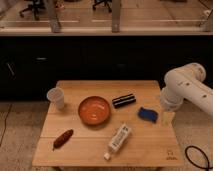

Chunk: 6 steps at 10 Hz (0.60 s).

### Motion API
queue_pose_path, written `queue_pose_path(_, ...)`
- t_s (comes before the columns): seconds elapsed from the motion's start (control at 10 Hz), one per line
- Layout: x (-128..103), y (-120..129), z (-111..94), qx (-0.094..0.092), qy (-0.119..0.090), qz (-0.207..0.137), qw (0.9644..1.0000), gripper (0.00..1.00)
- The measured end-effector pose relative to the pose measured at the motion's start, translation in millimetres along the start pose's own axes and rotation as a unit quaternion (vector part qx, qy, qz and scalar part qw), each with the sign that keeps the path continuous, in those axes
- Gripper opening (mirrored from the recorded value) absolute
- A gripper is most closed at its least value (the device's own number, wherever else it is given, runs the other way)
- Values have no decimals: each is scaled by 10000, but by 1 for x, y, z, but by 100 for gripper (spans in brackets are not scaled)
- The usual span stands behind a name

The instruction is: Drag the pepper across the table

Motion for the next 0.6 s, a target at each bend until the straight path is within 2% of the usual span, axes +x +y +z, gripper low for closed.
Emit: queue_pose_path(0.6,0,0,0,0,0,0,10000,80)
